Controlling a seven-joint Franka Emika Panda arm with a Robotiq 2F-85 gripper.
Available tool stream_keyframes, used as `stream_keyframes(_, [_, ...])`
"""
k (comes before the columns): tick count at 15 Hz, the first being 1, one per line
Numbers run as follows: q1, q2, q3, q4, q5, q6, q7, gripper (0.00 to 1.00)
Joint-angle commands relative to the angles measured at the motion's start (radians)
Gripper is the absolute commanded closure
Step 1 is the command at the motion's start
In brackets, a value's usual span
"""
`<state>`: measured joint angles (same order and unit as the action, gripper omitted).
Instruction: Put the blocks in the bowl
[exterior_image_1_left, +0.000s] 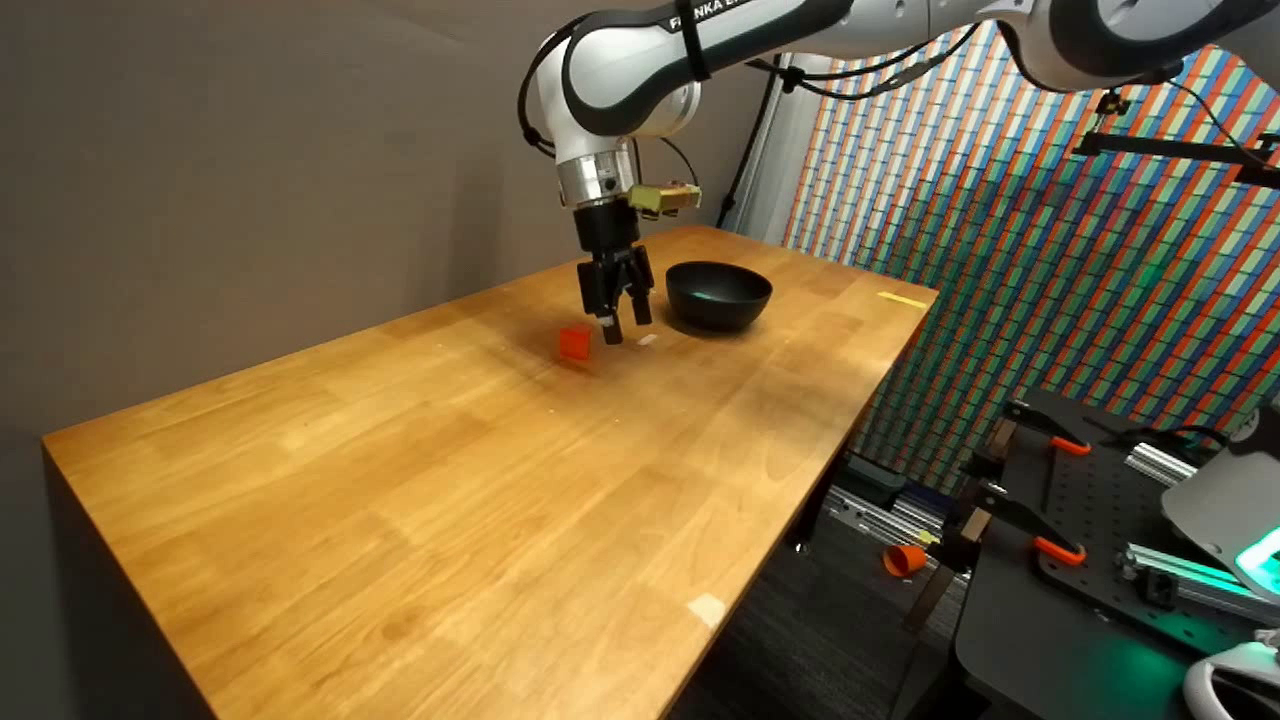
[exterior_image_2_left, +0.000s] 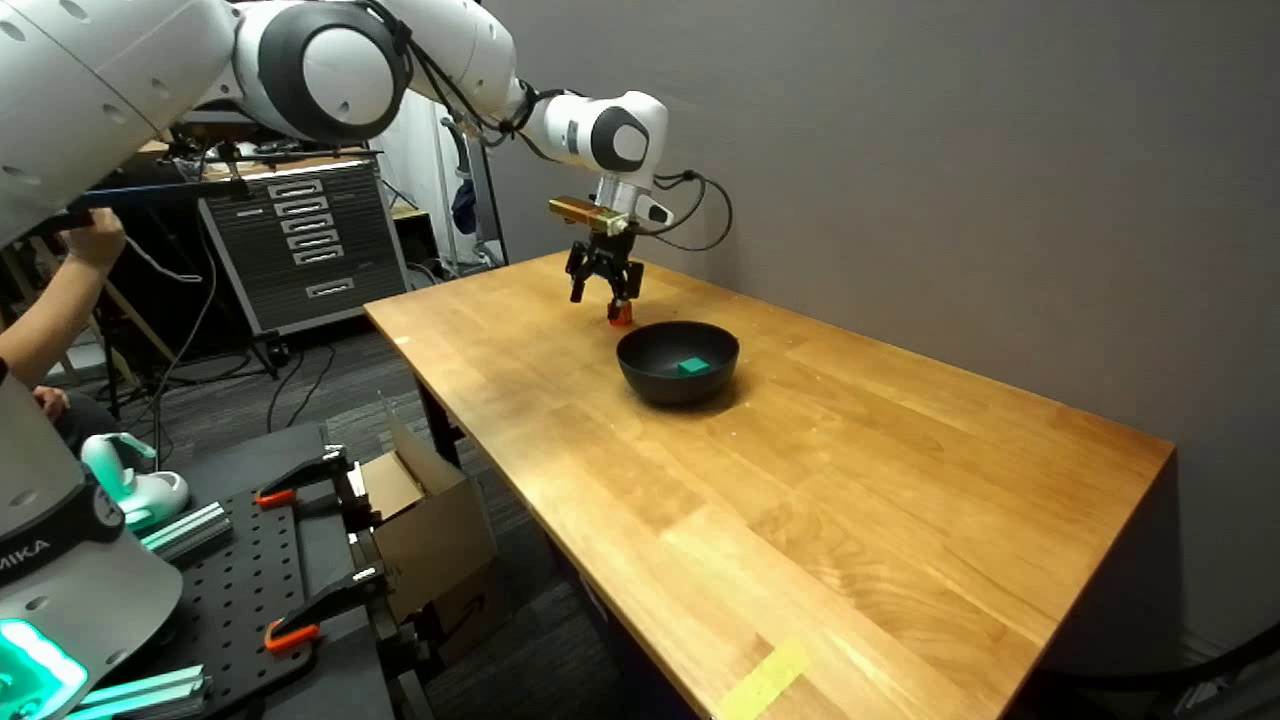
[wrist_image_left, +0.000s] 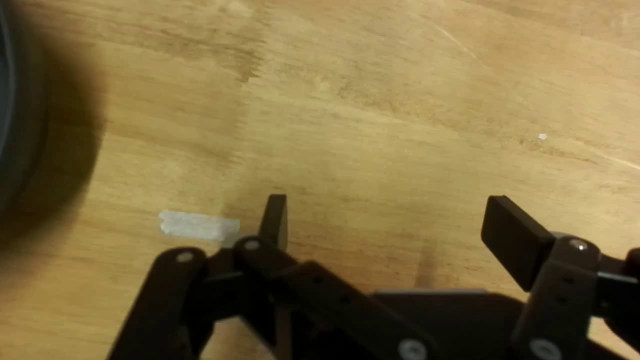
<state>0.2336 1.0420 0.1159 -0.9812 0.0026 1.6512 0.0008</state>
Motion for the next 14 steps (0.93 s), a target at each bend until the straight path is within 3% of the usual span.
stream_keyframes(1, [0.011,0.107,-0.009,0.208,-0.029,-0.048,-0.062,0.0])
stream_keyframes(10, [0.01,0.206,0.009,0.392,-0.001,-0.052,-0.105,0.0])
stream_keyframes(14, [0.023,0.236,0.011,0.415,-0.014,-0.011,-0.094,0.0])
